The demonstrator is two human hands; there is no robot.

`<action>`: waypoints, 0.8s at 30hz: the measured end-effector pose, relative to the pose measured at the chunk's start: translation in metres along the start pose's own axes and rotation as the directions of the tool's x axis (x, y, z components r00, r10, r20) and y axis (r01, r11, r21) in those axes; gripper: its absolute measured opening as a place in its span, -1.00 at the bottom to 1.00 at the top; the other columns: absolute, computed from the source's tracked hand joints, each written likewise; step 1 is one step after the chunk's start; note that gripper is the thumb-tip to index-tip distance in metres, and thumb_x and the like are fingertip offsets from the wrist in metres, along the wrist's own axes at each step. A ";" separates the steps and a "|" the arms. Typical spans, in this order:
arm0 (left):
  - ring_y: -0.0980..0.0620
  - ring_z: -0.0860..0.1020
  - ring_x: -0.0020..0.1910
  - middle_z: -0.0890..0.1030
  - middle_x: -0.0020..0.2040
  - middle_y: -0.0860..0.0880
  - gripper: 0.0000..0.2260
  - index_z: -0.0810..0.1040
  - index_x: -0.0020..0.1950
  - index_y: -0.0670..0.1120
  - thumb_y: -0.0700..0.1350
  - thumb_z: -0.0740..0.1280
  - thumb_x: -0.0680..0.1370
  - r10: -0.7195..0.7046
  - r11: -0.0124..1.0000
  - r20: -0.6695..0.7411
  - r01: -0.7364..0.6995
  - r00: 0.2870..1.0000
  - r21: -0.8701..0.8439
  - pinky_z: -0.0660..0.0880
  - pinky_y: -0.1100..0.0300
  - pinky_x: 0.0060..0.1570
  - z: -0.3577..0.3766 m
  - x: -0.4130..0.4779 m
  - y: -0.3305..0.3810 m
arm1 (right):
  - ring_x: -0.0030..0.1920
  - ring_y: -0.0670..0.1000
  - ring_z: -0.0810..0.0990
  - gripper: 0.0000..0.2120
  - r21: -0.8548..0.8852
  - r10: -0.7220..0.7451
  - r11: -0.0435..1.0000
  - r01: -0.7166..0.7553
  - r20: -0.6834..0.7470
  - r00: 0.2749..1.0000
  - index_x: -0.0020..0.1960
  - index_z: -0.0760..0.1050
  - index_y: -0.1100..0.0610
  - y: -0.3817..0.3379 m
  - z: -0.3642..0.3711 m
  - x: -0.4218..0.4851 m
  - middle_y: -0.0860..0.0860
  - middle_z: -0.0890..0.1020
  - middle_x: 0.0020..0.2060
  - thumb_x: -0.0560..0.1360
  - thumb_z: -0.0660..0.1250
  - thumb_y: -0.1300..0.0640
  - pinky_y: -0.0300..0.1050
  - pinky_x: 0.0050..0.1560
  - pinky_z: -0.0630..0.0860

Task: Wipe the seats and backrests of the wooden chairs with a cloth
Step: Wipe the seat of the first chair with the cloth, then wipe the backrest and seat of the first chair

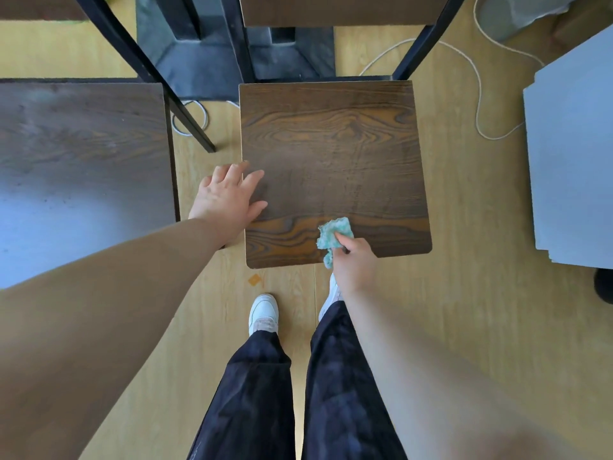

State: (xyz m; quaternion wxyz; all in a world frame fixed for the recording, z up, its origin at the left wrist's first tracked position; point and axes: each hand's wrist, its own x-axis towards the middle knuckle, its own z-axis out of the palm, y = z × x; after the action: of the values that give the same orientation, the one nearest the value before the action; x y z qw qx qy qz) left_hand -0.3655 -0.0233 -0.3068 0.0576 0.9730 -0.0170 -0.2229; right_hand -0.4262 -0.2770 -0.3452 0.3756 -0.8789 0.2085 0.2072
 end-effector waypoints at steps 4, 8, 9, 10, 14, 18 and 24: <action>-0.19 0.19 0.48 0.21 0.55 -0.08 -0.46 0.18 0.57 0.05 0.19 0.16 0.63 -0.032 0.999 -0.022 0.032 0.999 -0.031 0.29 -0.13 0.37 -0.003 -0.002 -0.006 | -0.02 -0.06 0.55 -0.66 -0.029 -0.070 0.997 0.073 0.089 0.994 0.28 0.58 0.06 -0.027 0.027 -0.002 -0.01 0.55 0.08 0.57 0.23 0.29 -0.33 -0.07 0.47; -0.19 0.21 0.47 0.23 0.54 -0.08 -0.46 0.21 0.56 0.03 0.17 0.19 0.63 -0.075 0.995 -0.035 0.072 0.997 -0.071 0.31 -0.15 0.38 -0.003 -0.005 -0.015 | 0.01 -0.06 0.56 -0.67 -0.085 -0.179 0.976 0.201 0.215 0.960 0.29 0.57 0.06 -0.049 0.053 -0.006 -0.03 0.54 0.11 0.57 0.26 0.27 -0.33 0.01 0.49; -0.19 0.21 0.47 0.23 0.54 -0.08 -0.47 0.21 0.56 0.03 0.17 0.19 0.62 -0.088 0.993 -0.037 0.085 0.995 -0.082 0.32 -0.15 0.37 -0.003 -0.005 -0.019 | 0.04 -0.04 0.57 -0.66 -0.093 -0.196 0.970 0.224 0.245 0.950 0.28 0.57 0.06 -0.054 0.058 -0.008 -0.03 0.54 0.12 0.56 0.26 0.28 -0.25 0.05 0.53; -0.19 0.21 0.47 0.23 0.54 -0.08 -0.47 0.22 0.55 0.03 0.17 0.20 0.62 -0.100 0.991 -0.040 0.097 0.994 -0.090 0.32 -0.14 0.36 -0.002 -0.006 -0.022 | 0.06 -0.02 0.57 -0.66 -0.103 -0.206 0.965 0.242 0.275 0.939 0.28 0.57 0.06 -0.057 0.062 -0.010 -0.03 0.54 0.13 0.56 0.26 0.28 -0.18 0.09 0.55; -0.18 0.21 0.48 0.23 0.55 -0.08 -0.47 0.24 0.54 0.03 0.17 0.22 0.62 -0.141 0.985 -0.038 0.137 0.989 -0.103 0.30 -0.13 0.35 0.000 -0.012 -0.034 | 0.07 0.02 0.57 -0.66 -0.158 -0.234 0.934 0.320 0.405 0.884 0.26 0.58 0.07 -0.067 0.080 -0.023 -0.01 0.53 0.15 0.55 0.24 0.29 -0.14 0.06 0.55; -0.15 0.18 0.49 0.20 0.55 -0.06 -0.46 0.19 0.57 0.05 0.19 0.17 0.63 -0.189 0.977 -0.009 0.187 0.982 -0.097 0.29 -0.10 0.36 0.003 -0.022 -0.041 | 0.03 -0.08 0.55 -0.68 -0.127 -0.177 0.955 0.267 0.478 0.860 0.27 0.57 0.03 -0.075 0.081 -0.027 -0.06 0.54 0.13 0.58 0.23 0.25 -0.52 -0.16 0.41; -0.12 0.12 0.52 0.13 0.58 -0.04 -0.44 0.09 0.60 0.08 0.21 0.11 0.64 -0.258 0.957 0.044 0.261 0.965 -0.124 0.26 -0.08 0.43 -0.008 -0.022 -0.033 | -0.02 -0.07 0.65 -0.75 0.129 -0.082 0.990 0.052 0.244 0.966 0.15 0.61 -0.13 -0.089 0.023 0.014 -0.17 0.63 -0.04 0.49 0.38 0.07 -0.03 0.03 0.63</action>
State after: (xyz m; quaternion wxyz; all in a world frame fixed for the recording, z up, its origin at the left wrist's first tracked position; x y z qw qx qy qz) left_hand -0.3819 0.0118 -0.2943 0.0905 0.9579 0.1243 -0.2425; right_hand -0.3731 -0.2069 -0.3162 0.4585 -0.8280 0.1421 0.2898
